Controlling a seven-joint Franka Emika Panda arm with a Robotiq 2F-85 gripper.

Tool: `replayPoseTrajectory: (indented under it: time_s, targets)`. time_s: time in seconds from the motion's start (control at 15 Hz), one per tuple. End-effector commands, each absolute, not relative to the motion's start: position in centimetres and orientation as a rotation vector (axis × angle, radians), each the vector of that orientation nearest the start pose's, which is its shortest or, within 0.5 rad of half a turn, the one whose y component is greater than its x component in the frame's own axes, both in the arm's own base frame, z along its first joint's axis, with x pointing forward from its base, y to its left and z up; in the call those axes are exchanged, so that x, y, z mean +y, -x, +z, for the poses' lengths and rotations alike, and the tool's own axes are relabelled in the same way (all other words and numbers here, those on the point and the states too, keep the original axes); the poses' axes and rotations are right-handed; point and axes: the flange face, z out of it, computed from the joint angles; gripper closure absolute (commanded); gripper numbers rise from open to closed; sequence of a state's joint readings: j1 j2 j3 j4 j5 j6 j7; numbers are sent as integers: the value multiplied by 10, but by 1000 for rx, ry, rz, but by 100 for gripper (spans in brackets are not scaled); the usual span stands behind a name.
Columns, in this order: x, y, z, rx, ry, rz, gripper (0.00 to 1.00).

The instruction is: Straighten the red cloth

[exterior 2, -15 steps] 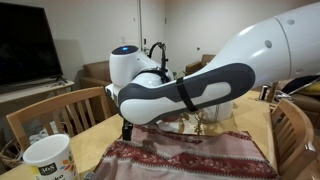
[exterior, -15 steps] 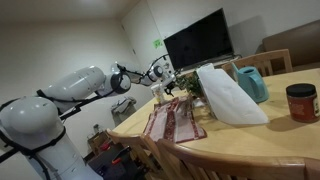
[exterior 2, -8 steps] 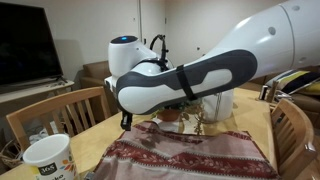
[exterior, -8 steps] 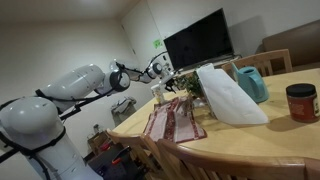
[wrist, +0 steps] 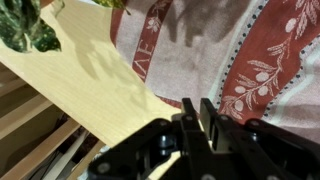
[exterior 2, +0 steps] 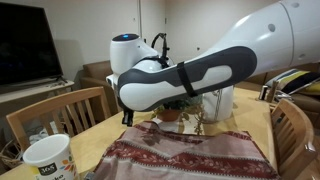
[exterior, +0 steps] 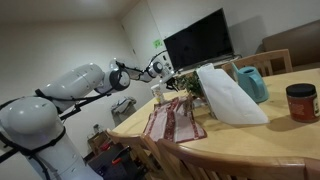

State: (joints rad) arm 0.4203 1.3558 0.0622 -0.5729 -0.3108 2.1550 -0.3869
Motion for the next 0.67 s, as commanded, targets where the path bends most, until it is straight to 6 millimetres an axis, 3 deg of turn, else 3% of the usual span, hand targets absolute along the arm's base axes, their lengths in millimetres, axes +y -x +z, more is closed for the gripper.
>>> replayPoseTrajectory:
  time_s: [0.0, 0.6]
  targets:
    - [340, -753, 189, -1503, 2994, -395, 100]
    - [308, -766, 219, -1277, 3152, -376, 100]
